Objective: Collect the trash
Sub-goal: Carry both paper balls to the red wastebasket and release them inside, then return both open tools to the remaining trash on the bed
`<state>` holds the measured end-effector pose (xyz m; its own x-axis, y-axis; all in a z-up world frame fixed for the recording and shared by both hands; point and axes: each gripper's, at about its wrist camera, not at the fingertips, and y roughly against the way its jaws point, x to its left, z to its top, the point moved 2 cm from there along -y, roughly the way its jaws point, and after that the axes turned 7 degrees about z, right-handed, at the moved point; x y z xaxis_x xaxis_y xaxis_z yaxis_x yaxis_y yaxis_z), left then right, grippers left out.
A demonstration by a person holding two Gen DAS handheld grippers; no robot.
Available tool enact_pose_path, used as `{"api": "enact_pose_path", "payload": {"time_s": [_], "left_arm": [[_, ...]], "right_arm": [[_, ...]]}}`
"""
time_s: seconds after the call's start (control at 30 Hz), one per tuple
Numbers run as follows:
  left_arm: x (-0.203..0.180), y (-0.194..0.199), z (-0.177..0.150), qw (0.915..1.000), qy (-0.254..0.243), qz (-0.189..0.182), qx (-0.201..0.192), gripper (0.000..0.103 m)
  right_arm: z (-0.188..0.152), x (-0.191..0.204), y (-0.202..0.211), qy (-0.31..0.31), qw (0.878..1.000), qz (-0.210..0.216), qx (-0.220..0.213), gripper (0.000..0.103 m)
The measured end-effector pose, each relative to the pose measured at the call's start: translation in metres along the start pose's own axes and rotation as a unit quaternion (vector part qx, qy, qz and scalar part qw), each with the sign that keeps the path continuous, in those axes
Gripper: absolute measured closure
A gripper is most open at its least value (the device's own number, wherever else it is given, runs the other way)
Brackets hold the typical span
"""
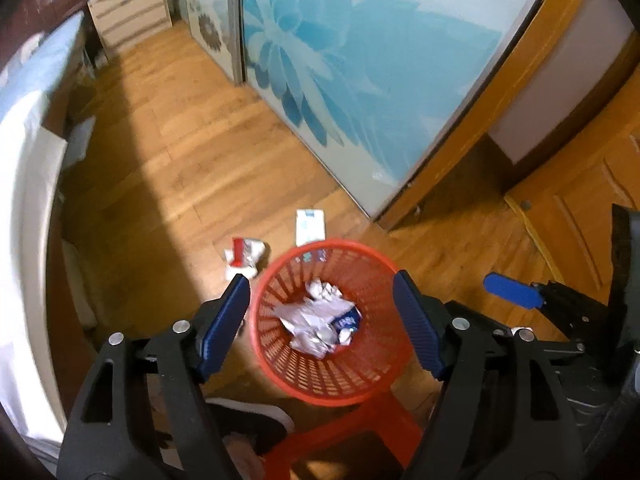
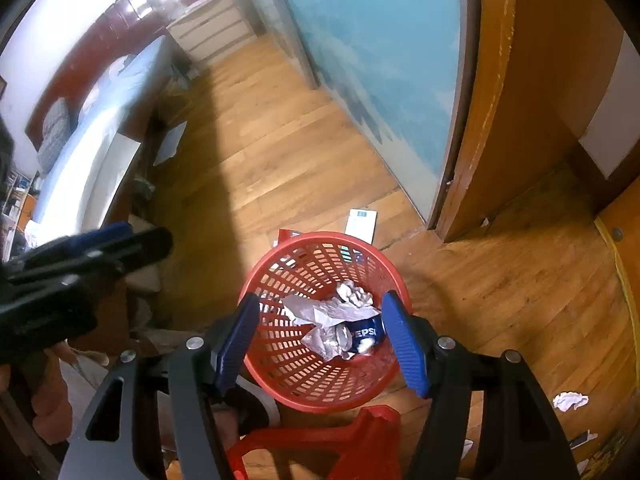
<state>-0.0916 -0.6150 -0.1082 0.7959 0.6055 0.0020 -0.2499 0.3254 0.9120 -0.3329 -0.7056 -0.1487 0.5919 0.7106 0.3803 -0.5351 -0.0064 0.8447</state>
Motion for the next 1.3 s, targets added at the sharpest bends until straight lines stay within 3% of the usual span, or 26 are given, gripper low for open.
{"api": "enact_pose_path", "payload": {"time_s": [0.13, 0.23, 0.4, 0.53, 0.57, 0.63, 0.73, 0.83, 0.93, 1.03, 1.2, 1.3], "left_arm": [[0.024, 0.032, 0.006, 0.9989, 0.018, 0.009, -0.042, 0.028], [0.064, 0.066, 0.005, 0.9943, 0.064, 0.02, -0.082, 0.025], [0.151, 0.129, -0.016, 0.9768, 0.145, 0.057, -0.147, 0.022], [0.224, 0.174, -0.054, 0.9537, 0.21, 0.108, -0.186, 0.02], [0.251, 0.187, -0.072, 0.9437, 0.234, 0.125, -0.198, 0.019], [0.282, 0.201, -0.096, 0.9313, 0.259, 0.146, -0.209, 0.018], [0.34, 0.218, -0.156, 0.9015, 0.318, 0.186, -0.227, 0.017], [0.382, 0.213, -0.21, 0.8764, 0.376, 0.195, -0.23, 0.017], [0.418, 0.199, -0.243, 0.8601, 0.418, 0.193, -0.22, 0.017], [0.436, 0.192, -0.252, 0.8573, 0.426, 0.187, -0.221, 0.017], [0.479, 0.186, -0.264, 0.8613, 0.417, 0.202, -0.209, 0.017], [0.497, 0.183, -0.271, 0.8608, 0.429, 0.184, -0.203, 0.017]], "right_arm": [[0.011, 0.016, 0.01, 0.006, 1.0, 0.009, -0.015, 0.038], [0.023, 0.04, 0.02, 0.023, 0.999, 0.018, -0.035, 0.037], [0.044, 0.106, 0.03, 0.084, 0.993, 0.044, -0.065, 0.034], [0.05, 0.182, 0.031, 0.141, 0.984, 0.082, -0.074, 0.033], [0.049, 0.21, 0.03, 0.161, 0.979, 0.095, -0.077, 0.033], [0.044, 0.251, 0.028, 0.187, 0.972, 0.115, -0.087, 0.033], [0.028, 0.318, 0.016, 0.233, 0.958, 0.142, -0.085, 0.033], [0.01, 0.379, 0.001, 0.262, 0.948, 0.169, -0.069, 0.033], [-0.007, 0.433, -0.014, 0.297, 0.935, 0.188, -0.054, 0.033], [-0.013, 0.479, -0.026, 0.336, 0.921, 0.19, -0.053, 0.033], [-0.005, 0.54, -0.06, 0.353, 0.913, 0.2, -0.041, 0.032], [-0.001, 0.575, -0.088, 0.355, 0.91, 0.212, -0.026, 0.032]]}}
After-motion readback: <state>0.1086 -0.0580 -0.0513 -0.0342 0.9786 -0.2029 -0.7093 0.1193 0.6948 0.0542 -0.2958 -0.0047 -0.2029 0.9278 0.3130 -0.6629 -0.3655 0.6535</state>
